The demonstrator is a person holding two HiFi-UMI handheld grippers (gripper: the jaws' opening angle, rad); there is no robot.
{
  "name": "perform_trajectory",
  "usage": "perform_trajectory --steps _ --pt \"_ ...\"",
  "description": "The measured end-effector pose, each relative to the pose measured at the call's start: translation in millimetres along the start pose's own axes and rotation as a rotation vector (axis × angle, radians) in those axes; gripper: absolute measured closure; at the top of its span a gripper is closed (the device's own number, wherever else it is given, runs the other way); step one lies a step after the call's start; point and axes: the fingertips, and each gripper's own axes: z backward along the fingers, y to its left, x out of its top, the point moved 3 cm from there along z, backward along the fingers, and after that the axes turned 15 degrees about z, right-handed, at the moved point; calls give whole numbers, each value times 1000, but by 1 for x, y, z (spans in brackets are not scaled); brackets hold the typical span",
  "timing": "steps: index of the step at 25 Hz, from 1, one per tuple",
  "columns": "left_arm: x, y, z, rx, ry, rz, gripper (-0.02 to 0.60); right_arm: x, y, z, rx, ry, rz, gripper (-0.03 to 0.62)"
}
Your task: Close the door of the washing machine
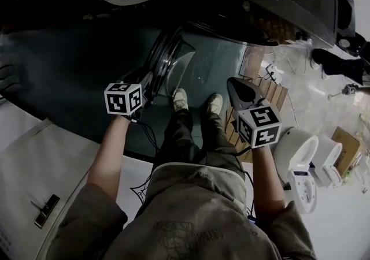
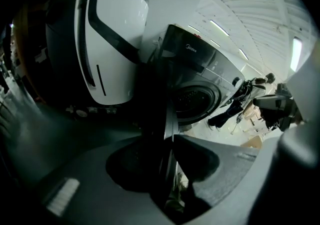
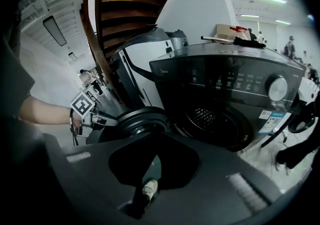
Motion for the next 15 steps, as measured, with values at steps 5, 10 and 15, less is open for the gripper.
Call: perform_trajectory --steps 5,10,15 --pt "-7 -8 -2 -7 -6 88 436 -9 1 18 -5 14 14 566" --pt "-14 -27 -7 9 6 146 436 -14 -1 41 -14 0 4 566" --pt "-28 -45 -18 -12 11 257 437 -23 -9 59 -36 -10 -8 566"
